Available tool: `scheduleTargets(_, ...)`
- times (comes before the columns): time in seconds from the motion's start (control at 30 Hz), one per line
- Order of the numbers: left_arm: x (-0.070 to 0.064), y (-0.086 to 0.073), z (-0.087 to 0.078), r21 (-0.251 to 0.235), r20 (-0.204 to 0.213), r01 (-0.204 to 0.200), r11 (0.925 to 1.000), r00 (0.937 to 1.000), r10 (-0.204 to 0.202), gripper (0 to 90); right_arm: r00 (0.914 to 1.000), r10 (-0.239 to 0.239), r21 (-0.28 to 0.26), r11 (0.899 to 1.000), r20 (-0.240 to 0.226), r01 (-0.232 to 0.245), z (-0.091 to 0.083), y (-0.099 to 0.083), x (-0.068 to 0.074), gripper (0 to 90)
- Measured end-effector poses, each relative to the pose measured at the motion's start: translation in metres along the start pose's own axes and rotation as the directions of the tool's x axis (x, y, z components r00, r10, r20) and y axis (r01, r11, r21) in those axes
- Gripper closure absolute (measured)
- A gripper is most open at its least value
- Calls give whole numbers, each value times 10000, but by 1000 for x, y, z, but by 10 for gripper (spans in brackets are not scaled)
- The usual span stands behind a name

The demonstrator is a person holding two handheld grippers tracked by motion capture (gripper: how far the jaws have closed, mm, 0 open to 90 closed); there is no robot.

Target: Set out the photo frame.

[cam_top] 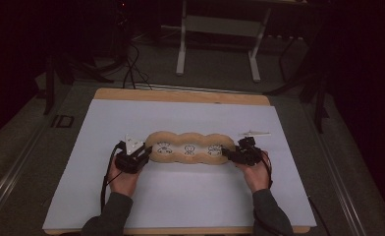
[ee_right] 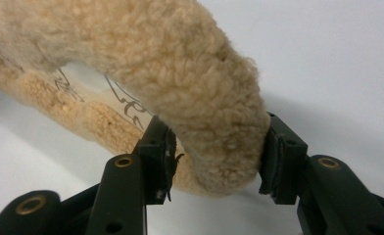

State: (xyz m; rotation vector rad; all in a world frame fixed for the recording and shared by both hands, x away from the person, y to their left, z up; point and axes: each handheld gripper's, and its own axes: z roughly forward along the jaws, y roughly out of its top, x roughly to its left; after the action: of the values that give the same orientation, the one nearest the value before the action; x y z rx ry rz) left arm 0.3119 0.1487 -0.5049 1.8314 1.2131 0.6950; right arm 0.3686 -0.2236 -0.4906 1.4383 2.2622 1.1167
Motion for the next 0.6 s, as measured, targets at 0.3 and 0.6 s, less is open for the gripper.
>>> scheduleTargets(0.3,8,2,2,175,454,260,9995,9986,-268,719,9989,450,8,9990,-157,-450,2,3,-4,536)
scheduleTargets(0.6,8,2,2,223,538,279,9994,9981,-291,718,9977,639,90,9979,-208,-637,3,4,-5,536)
